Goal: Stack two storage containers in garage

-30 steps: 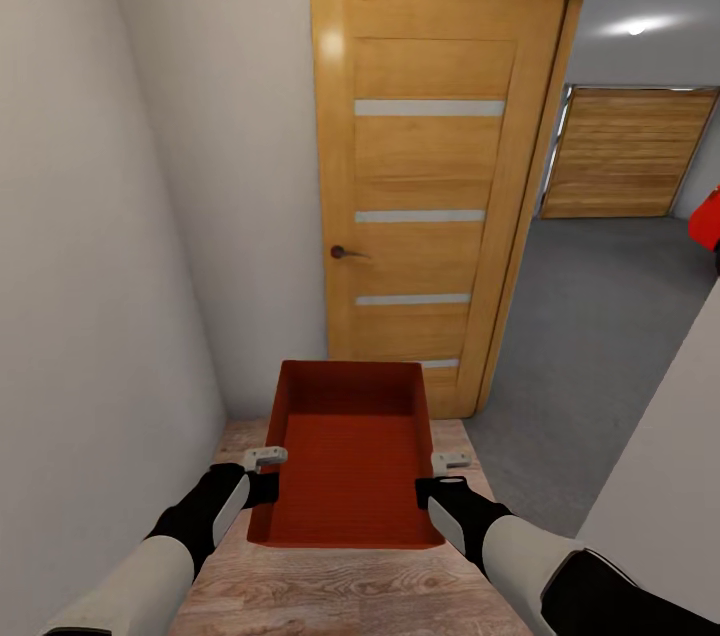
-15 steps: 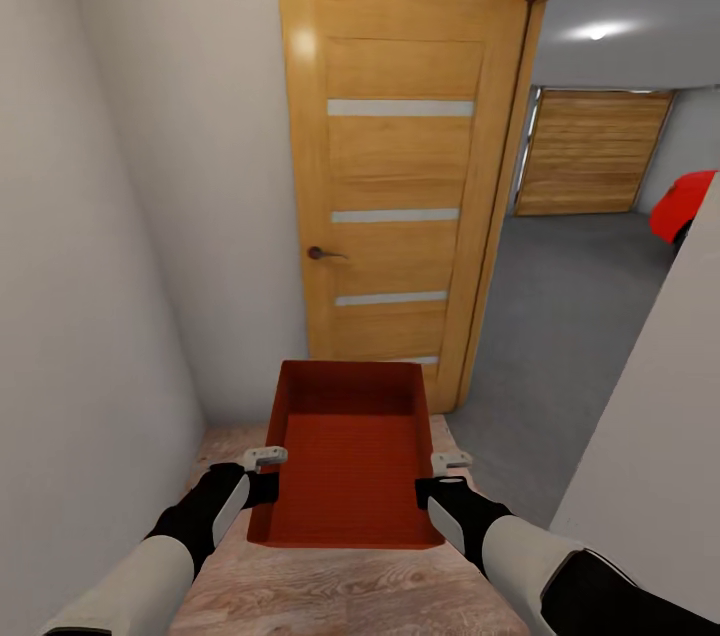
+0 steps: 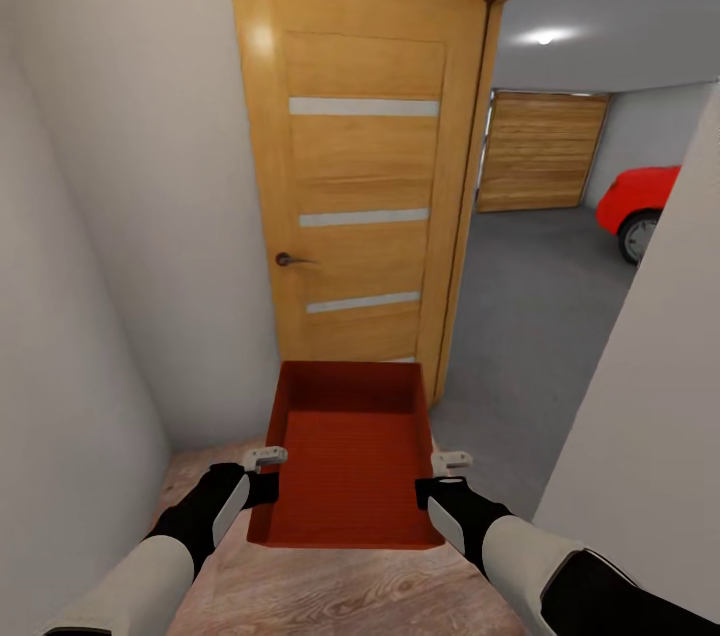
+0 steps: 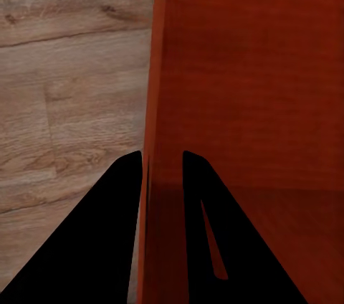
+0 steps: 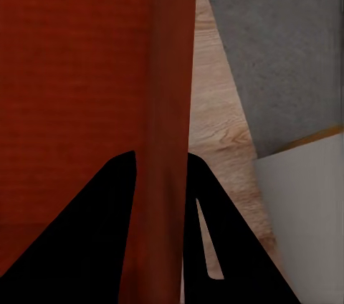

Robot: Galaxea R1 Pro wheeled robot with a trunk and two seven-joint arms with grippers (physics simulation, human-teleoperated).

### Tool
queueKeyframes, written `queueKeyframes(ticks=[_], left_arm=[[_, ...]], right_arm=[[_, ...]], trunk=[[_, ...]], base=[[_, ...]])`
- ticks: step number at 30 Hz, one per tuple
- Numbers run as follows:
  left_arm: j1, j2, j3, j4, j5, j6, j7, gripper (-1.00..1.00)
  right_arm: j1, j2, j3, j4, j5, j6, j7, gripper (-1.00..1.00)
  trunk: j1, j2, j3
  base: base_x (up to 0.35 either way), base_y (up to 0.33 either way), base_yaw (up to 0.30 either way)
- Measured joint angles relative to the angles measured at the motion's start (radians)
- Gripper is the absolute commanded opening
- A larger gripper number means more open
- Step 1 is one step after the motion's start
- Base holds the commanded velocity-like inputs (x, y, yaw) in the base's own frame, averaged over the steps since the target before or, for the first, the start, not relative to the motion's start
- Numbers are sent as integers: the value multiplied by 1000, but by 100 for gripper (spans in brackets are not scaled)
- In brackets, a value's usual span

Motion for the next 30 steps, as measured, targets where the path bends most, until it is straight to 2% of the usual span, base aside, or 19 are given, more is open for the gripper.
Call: queueKeyframes(ticks=[7, 17, 30], left_arm=[[0, 0, 0, 0, 0, 0, 0, -100], [0, 0, 0, -1, -1, 0, 0, -100], [0, 1, 0, 0, 0, 0, 0, -100]], right_arm=[[0, 0, 0, 1, 0, 0, 1, -100], [0, 0, -1, 0, 1, 0, 0, -100], [0, 1, -4, 0, 5, 0, -2, -100]], trunk=[[0, 0, 0], [0, 0, 0], [0, 0, 0]], base=[[173, 148, -69], [7, 55, -11], [0, 6, -226]])
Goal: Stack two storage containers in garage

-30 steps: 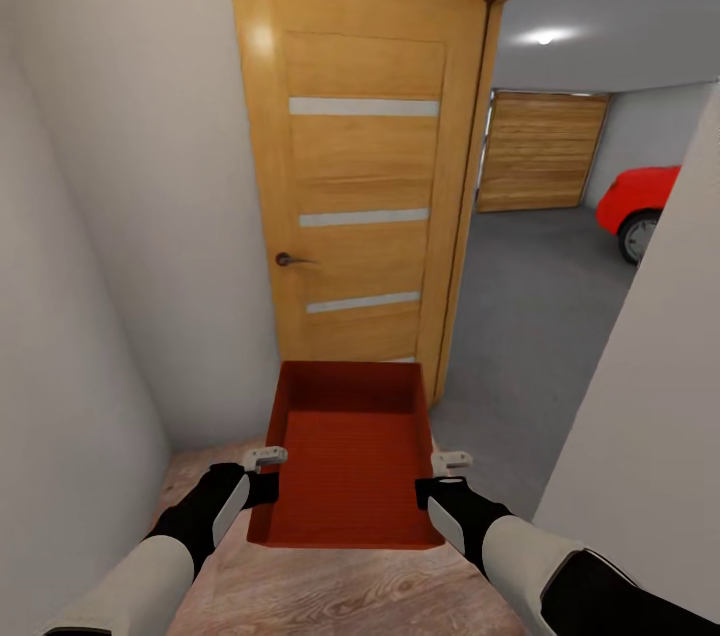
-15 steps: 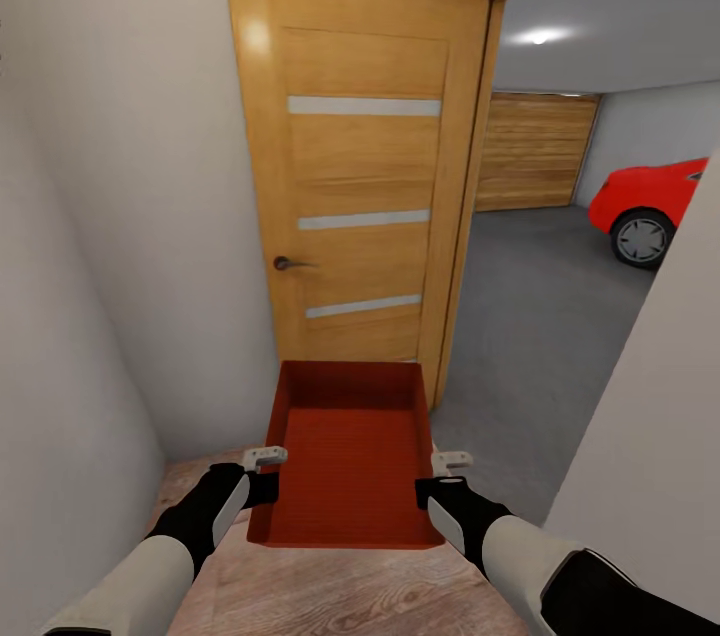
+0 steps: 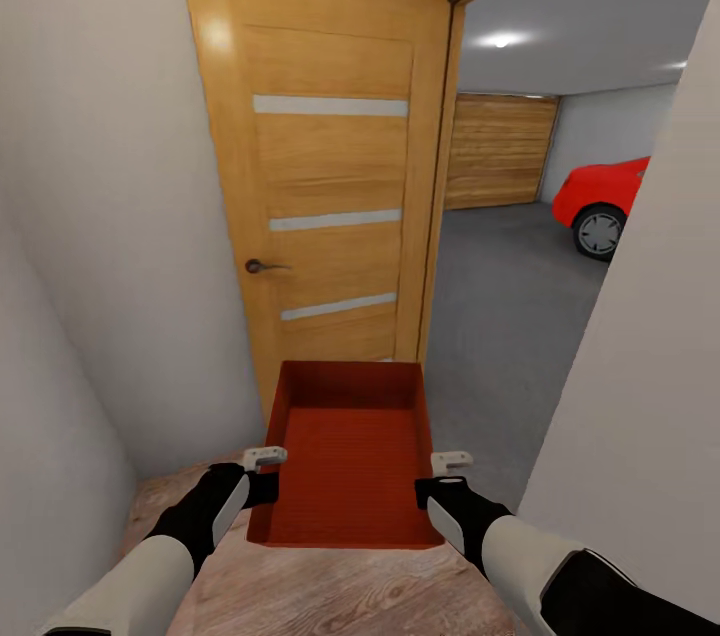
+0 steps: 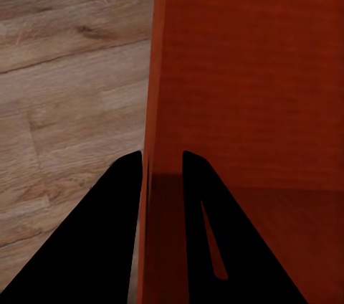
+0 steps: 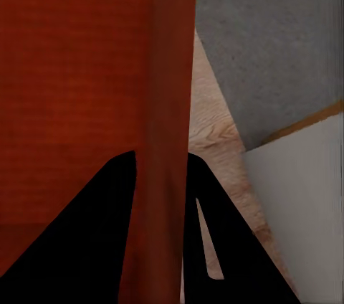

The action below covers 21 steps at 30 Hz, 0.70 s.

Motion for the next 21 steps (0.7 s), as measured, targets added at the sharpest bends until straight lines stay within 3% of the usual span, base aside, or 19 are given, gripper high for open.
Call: queueKeyframes(ticks=[10, 21], left_arm=[[0, 0, 0, 0, 0, 0, 0, -100], [0, 0, 0, 0, 0, 1, 0, -100]], right_arm=[[0, 0, 1, 0, -1, 0, 0, -100], [0, 0, 2, 0, -2, 0, 0, -100]], trunk=[[0, 0, 0], [0, 0, 0]], base=[[41, 42, -225], [90, 81, -19]])
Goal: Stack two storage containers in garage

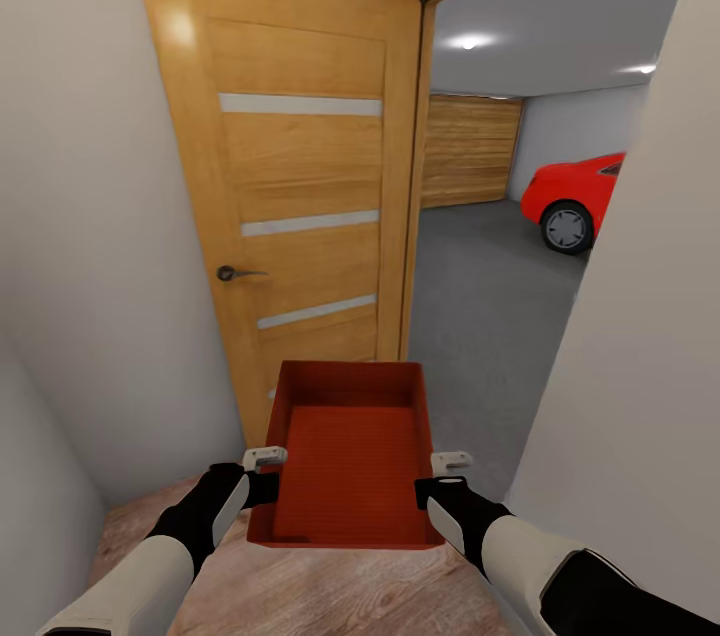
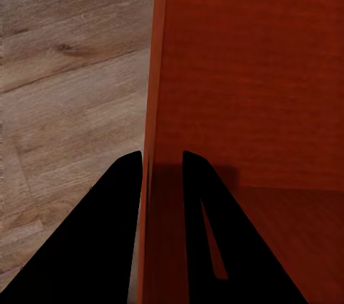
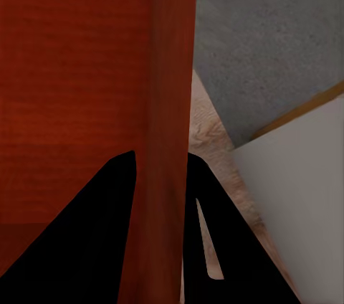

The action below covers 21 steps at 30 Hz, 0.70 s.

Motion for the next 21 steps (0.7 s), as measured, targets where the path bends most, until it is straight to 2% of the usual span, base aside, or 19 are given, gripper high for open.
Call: queueKeyframes(ticks=[9, 21], left_arm=[[0, 0, 0, 0, 0, 0, 0, -100], [0, 0, 0, 0, 1, -2, 0, -100]], right_arm=[[0, 0, -1, 0, 2, 0, 0, -100], [0, -1, -2, -1, 3, 0, 1, -100]], trunk=[[0, 0, 0], [0, 0, 0]], base=[[108, 139, 0], [14, 14, 0]])
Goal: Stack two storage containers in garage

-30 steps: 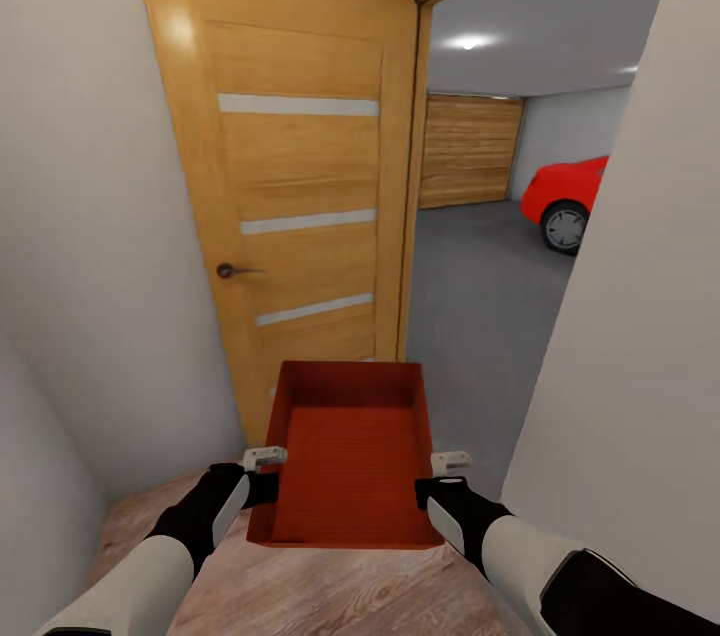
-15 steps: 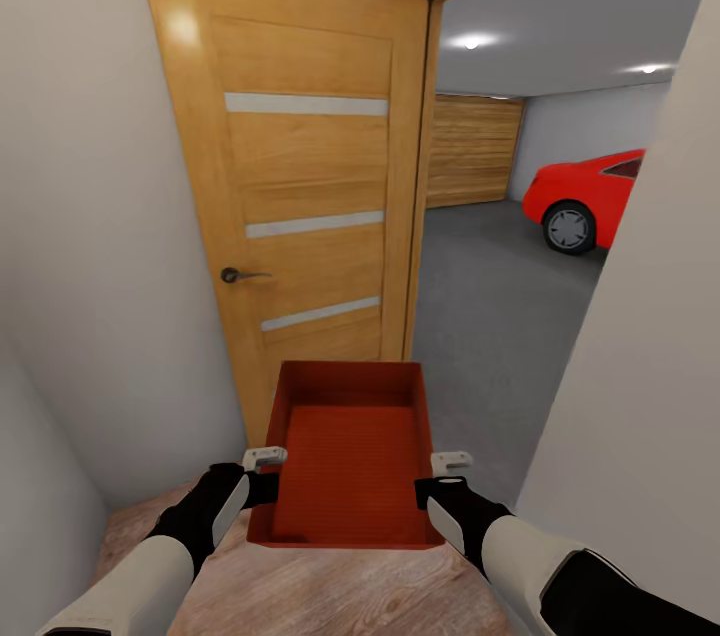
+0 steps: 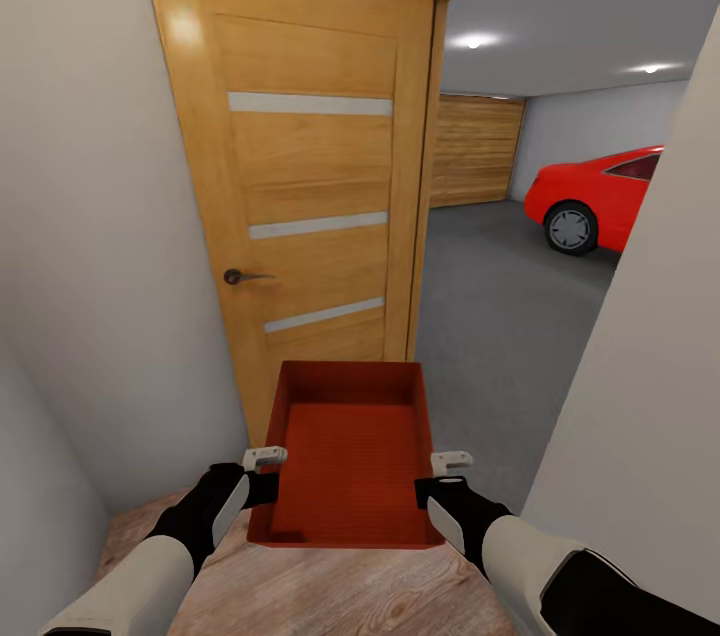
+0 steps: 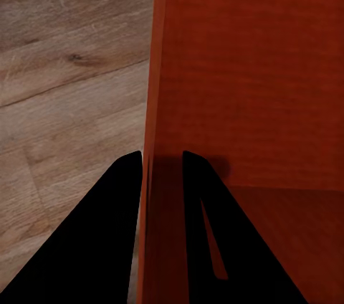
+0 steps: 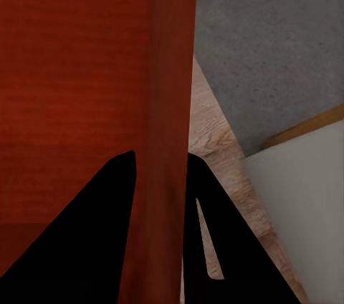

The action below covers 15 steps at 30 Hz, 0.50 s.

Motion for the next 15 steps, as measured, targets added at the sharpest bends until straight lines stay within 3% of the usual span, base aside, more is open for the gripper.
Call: queueKeyframes(ticks=[15], left_arm=[[0, 0, 0, 0, 0, 0, 0, -100]], right_arm=[[0, 0, 0, 0, 0, 0, 1, -100]], trunk=[[0, 0, 0]], base=[[0, 0, 0]])
